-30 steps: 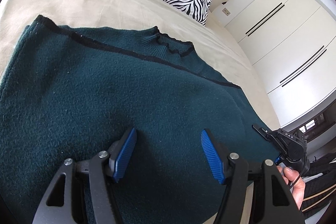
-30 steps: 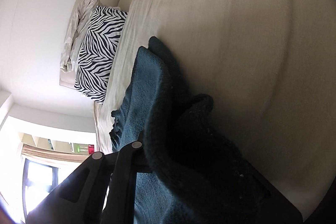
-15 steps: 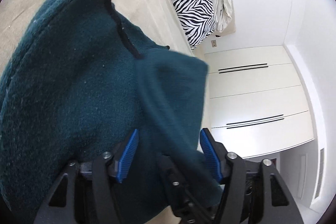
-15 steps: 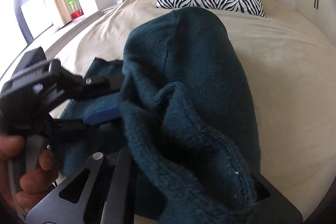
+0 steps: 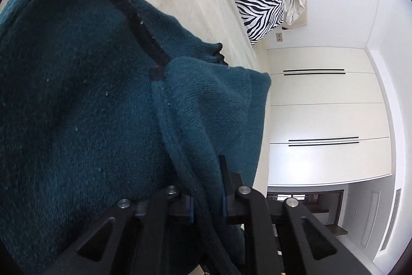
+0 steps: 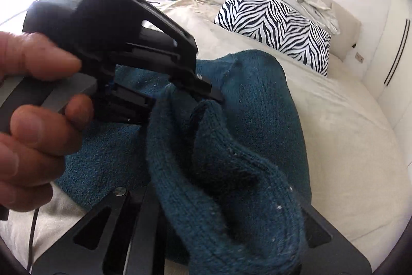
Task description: Fold small clothes
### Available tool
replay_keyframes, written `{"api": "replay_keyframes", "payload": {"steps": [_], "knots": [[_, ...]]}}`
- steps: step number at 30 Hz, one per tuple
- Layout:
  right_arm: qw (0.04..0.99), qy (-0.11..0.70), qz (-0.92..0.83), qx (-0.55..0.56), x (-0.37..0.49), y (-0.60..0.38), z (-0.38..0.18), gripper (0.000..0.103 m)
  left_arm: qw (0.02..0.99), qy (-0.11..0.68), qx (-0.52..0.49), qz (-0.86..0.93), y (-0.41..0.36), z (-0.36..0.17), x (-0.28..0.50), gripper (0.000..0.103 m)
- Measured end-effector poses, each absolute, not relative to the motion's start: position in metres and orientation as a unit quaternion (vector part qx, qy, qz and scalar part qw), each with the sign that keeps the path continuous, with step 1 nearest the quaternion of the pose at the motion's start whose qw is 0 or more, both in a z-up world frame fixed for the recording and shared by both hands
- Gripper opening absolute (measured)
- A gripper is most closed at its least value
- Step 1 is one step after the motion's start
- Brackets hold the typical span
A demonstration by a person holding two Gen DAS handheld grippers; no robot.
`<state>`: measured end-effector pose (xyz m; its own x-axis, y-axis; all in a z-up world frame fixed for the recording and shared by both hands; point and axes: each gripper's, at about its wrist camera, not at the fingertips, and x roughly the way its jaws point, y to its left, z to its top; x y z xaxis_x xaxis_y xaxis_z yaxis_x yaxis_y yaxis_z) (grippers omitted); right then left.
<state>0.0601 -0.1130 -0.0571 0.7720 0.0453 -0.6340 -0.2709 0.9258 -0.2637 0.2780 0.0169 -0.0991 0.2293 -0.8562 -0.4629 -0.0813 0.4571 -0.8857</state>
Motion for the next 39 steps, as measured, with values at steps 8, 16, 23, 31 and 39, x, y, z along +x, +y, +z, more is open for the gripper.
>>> {"api": "replay_keyframes", "payload": {"steps": [8, 16, 23, 31, 39], "knots": [[0.908, 0.279, 0.101, -0.294, 0.02, -0.083, -0.06, 0.013, 0.688, 0.551, -0.361, -0.306, 0.038, -0.074, 0.29, 0.014], [0.883, 0.238, 0.157, -0.373, -0.014, -0.038, -0.065, 0.011, 0.72, 0.547, -0.31, -0.295, 0.076, -0.057, 0.305, 0.013], [0.867, 0.245, 0.195, -0.388, -0.036, -0.013, -0.079, 0.011, 0.728, 0.56, -0.29, -0.269, 0.101, -0.075, 0.31, 0.014], [0.854, 0.249, 0.202, -0.409, -0.038, -0.005, -0.084, 0.016, 0.729, 0.538, -0.328, -0.267, 0.13, -0.086, 0.299, 0.027], [0.836, 0.238, 0.261, -0.42, -0.077, -0.002, -0.09, 0.019, 0.795, 0.499, -0.261, -0.225, 0.138, -0.047, 0.274, 0.045]]}}
